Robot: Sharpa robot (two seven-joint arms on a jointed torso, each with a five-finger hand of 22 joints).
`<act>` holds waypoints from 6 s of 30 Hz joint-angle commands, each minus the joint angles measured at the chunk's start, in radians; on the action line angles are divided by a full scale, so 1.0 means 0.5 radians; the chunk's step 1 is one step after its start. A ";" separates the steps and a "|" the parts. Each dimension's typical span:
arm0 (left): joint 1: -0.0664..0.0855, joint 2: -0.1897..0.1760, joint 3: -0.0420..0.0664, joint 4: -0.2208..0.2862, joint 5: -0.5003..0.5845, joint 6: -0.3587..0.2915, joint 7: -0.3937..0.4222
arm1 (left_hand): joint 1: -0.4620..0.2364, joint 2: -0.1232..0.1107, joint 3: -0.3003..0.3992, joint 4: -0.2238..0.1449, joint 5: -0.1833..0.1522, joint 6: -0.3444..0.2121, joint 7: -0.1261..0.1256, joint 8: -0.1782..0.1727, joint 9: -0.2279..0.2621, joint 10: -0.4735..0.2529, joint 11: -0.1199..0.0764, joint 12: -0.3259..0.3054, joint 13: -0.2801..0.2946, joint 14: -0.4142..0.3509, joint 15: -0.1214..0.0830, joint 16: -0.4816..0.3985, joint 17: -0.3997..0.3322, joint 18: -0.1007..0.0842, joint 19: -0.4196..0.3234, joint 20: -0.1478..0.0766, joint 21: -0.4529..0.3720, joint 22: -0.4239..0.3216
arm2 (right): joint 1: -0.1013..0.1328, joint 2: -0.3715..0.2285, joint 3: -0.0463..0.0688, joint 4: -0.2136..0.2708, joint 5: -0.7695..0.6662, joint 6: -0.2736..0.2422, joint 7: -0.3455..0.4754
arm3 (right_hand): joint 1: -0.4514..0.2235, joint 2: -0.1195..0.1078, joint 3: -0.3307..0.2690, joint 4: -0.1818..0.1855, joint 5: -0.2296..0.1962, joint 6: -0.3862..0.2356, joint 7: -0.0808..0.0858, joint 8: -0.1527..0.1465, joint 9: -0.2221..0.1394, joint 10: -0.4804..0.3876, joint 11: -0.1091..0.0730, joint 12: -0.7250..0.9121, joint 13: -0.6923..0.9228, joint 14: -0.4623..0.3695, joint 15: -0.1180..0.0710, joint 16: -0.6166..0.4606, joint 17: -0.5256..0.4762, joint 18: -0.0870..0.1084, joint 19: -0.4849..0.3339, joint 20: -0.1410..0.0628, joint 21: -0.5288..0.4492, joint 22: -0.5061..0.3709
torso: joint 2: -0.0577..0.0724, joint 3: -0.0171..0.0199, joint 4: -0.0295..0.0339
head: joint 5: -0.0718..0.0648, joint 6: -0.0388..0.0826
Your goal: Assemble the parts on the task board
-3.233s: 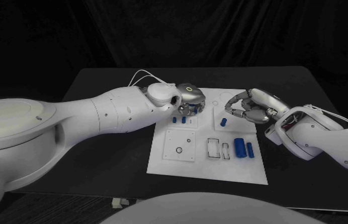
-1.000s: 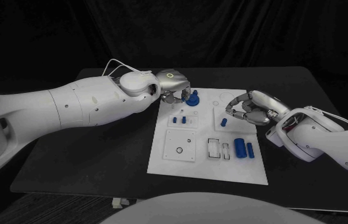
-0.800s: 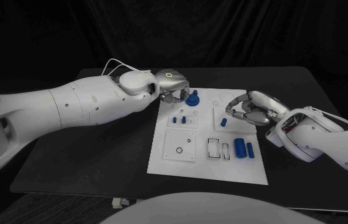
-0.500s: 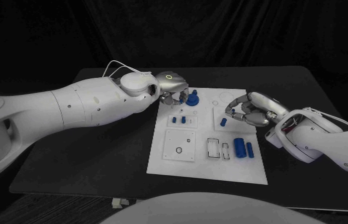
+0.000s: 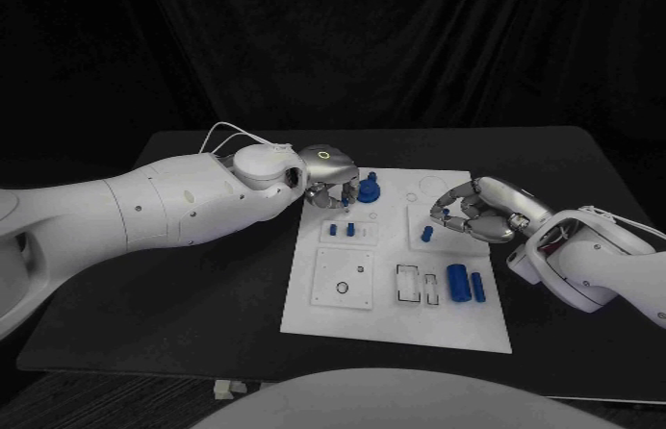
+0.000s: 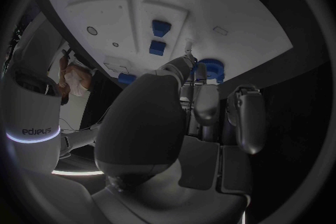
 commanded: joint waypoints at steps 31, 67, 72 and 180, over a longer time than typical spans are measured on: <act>-0.047 0.039 0.002 -0.042 0.015 0.052 -0.021 | -0.007 -0.002 0.017 0.006 -0.006 -0.036 0.005 -0.024 -0.006 0.039 -0.019 -0.029 -0.001 -0.038 0.004 -0.036 -0.039 -0.018 0.038 -0.007 -0.028 0.389 | -0.007 -0.004 0.001 0.009 -0.011 0.017 -0.021 | 0.023 0.007 -0.008 -0.003 0.010 0.023 -0.002 -0.008 -0.002 0.212 -0.002 0.005 0.527 0.215 -0.002 0.005 0.527 -0.008 0.151 0.003 -0.009 0.495 | 0.000 0.0005 0.001 | -0.009 0.000; -0.064 0.086 0.002 -0.094 0.015 0.088 -0.039 | 0.022 -0.001 0.036 -0.019 0.029 -0.050 0.009 -0.038 -0.009 0.049 -0.012 -0.053 -0.001 -0.085 0.008 -0.109 -0.155 -0.007 0.015 -0.005 -0.084 0.374 | -0.008 -0.009 0.001 0.011 -0.011 0.030 -0.035 | 0.026 0.008 -0.008 -0.004 0.011 0.025 -0.003 -0.007 -0.002 0.212 -0.002 0.005 0.527 0.215 -0.002 0.005 0.527 -0.008 0.150 0.003 -0.011 0.494 | 0.000 0.0004 0.000 | -0.019 0.000; -0.072 0.091 0.002 -0.103 0.015 0.118 -0.043 | 0.014 -0.009 0.033 -0.019 0.024 -0.058 0.009 -0.044 -0.011 0.038 -0.010 -0.068 -0.004 -0.100 0.012 -0.129 -0.183 -0.003 0.006 -0.003 -0.106 0.368 | -0.008 -0.011 0.001 0.012 -0.011 0.030 -0.036 | 0.028 0.009 -0.008 -0.005 0.011 0.026 -0.004 -0.007 -0.002 0.212 -0.003 0.005 0.527 0.215 -0.003 0.005 0.527 -0.008 0.151 0.002 -0.010 0.494 | 0.000 0.0005 0.001 | -0.020 0.000; -0.218 -0.613 0.000 0.630 2.968 0.184 1.403 | -0.903 0.427 -1.059 0.296 -0.174 -2.118 -0.419 -0.285 -0.522 -2.273 -0.090 -0.317 -0.363 -2.820 0.312 -2.517 -1.905 0.234 -2.911 0.430 -2.645 -2.308 | 0.222 0.182 0.001 -0.362 -0.965 0.166 -0.178 | 0.205 -0.320 -0.016 0.147 -0.489 0.034 -0.022 -0.285 -0.174 -1.108 0.154 -2.634 -2.035 0.215 0.121 0.005 0.527 0.009 0.119 0.115 -0.072 0.472 | -0.003 -0.0053 0.004 | -0.165 0.000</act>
